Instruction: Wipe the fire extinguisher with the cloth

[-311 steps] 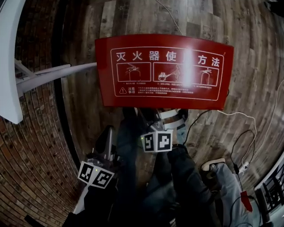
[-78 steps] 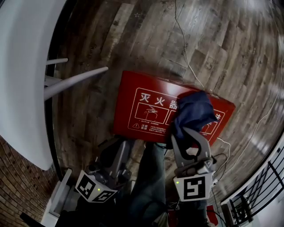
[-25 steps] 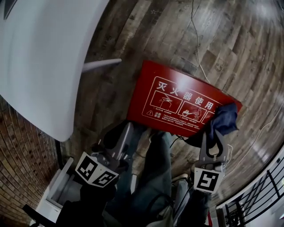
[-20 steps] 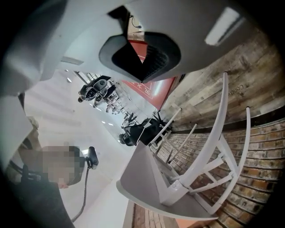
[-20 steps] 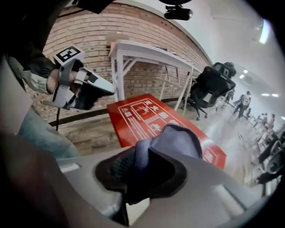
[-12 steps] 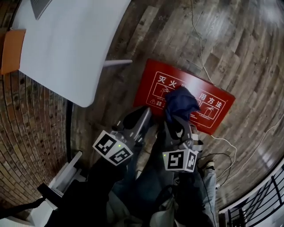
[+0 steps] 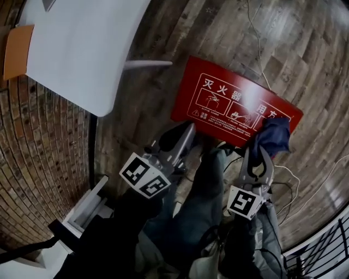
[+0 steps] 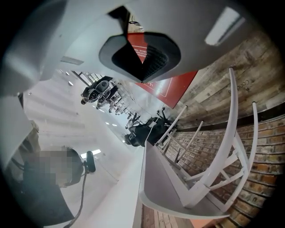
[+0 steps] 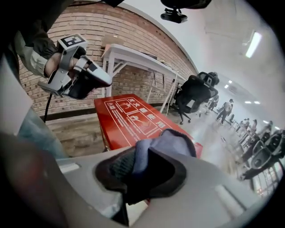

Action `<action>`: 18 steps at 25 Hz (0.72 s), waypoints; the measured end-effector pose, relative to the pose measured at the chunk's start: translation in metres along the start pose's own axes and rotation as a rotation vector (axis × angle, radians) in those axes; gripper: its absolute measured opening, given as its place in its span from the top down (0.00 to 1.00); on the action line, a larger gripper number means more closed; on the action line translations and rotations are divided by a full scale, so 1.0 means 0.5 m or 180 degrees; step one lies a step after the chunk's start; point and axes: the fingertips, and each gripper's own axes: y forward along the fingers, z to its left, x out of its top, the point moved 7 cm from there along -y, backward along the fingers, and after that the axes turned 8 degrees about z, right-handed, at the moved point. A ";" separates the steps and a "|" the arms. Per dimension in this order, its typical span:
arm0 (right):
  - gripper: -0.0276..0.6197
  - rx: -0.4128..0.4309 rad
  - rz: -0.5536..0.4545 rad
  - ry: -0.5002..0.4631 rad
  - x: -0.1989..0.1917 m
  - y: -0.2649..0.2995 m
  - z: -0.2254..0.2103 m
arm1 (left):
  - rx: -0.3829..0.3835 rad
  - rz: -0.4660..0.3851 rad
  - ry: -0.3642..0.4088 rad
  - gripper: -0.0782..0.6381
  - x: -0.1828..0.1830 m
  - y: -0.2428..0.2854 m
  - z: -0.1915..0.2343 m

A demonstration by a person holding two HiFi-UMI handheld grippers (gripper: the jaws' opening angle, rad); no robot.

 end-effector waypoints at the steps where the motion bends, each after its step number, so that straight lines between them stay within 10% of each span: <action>1: 0.82 0.0086 -0.0071 0.0004 0.013 0.005 0.017 | 0.0030 0.0001 0.0004 0.90 -0.008 -0.003 0.002; 9: 0.82 0.0825 -0.0614 -0.0589 0.072 0.007 0.160 | 0.0170 0.0093 0.0090 0.90 -0.088 -0.011 -0.035; 18: 0.82 0.0621 0.0121 -0.0283 -0.213 -0.044 0.079 | 0.0218 -0.0084 0.0093 0.90 -0.154 -0.046 -0.106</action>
